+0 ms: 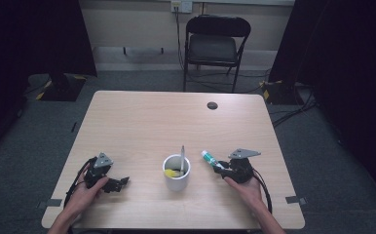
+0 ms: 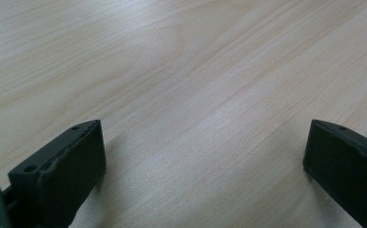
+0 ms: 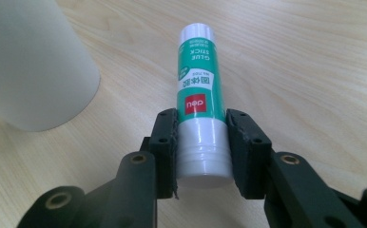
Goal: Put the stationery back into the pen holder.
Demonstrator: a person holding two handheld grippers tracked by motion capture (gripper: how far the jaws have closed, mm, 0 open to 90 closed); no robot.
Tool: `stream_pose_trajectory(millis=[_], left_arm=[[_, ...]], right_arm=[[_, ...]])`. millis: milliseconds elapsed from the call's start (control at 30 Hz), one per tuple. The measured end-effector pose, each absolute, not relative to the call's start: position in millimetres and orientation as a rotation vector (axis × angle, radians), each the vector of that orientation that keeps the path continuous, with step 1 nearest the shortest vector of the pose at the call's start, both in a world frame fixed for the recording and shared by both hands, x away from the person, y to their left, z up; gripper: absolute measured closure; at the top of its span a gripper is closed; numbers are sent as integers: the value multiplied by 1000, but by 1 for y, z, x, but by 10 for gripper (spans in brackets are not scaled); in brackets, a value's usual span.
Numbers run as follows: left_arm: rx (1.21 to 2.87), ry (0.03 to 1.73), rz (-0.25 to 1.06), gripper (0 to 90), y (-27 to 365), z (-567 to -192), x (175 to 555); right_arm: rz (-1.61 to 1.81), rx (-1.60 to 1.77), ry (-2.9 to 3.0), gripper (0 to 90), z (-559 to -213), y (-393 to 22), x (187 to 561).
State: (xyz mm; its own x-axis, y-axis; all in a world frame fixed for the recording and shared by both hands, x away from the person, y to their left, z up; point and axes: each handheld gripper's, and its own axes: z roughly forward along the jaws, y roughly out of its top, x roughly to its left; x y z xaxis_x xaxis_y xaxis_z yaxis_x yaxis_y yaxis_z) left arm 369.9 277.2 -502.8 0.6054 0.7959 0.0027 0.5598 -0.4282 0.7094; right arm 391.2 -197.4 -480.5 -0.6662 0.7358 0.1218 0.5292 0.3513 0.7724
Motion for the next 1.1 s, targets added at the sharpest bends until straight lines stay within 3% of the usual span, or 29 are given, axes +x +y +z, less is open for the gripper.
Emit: stream_pose_trajectory(millis=[1100], left_arm=[[2150,1063,445,0,277,-503,370]], right_arm=[[1372,1066,2332,658,-440,-207,372]])
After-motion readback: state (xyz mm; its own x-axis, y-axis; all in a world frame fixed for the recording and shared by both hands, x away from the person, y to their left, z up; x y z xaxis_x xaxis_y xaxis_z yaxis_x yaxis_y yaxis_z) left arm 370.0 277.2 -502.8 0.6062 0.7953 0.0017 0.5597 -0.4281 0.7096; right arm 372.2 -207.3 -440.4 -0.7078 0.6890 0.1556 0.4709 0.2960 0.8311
